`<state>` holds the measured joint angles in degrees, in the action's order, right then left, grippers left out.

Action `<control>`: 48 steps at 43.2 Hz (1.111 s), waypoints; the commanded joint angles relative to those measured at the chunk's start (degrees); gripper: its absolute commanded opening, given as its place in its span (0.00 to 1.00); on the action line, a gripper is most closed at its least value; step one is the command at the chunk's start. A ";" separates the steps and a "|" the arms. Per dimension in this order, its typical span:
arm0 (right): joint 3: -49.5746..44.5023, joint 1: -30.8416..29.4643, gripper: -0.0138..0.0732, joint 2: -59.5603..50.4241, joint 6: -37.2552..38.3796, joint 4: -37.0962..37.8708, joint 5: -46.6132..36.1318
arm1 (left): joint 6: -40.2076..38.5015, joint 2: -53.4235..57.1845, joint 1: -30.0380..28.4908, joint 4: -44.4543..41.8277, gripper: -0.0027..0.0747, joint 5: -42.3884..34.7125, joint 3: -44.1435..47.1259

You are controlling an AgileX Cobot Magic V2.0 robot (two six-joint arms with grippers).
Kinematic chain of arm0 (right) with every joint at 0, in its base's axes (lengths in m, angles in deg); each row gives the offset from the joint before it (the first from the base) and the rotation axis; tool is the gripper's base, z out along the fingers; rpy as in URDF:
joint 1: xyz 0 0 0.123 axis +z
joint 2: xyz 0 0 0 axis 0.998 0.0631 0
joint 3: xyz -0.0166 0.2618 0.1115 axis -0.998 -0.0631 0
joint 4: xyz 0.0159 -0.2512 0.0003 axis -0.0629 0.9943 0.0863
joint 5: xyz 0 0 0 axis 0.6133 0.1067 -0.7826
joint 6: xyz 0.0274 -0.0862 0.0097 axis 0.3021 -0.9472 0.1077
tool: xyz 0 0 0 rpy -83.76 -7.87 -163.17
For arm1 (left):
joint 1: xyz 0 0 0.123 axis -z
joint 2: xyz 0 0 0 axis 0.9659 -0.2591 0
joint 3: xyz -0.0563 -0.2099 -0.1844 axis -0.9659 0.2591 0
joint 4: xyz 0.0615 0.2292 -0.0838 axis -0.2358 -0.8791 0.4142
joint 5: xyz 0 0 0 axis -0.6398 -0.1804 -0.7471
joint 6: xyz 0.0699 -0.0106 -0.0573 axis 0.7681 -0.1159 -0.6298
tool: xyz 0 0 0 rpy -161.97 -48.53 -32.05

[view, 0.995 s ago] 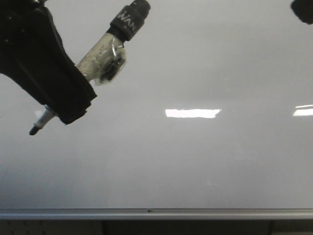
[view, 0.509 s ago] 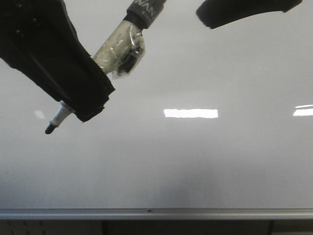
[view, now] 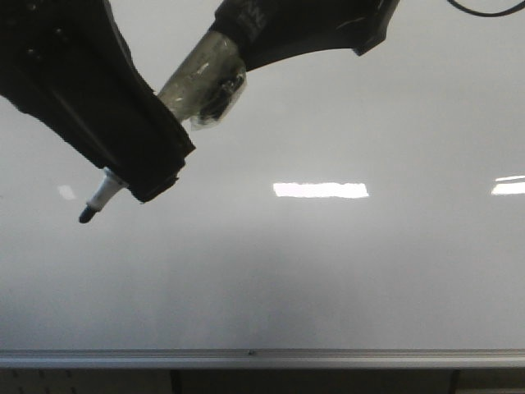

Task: Write number 1 on whiteboard

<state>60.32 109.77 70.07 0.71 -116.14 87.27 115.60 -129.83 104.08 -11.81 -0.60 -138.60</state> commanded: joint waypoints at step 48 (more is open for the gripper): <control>-4.68 -0.11 0.08 -15.75 6.37 12.80 -24.92 | 1.41 2.16 -1.21 2.75 0.68 -7.66 -6.29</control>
<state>56.28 109.85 58.66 5.77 -102.62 69.68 116.95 -129.57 103.80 -12.06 -7.47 -142.29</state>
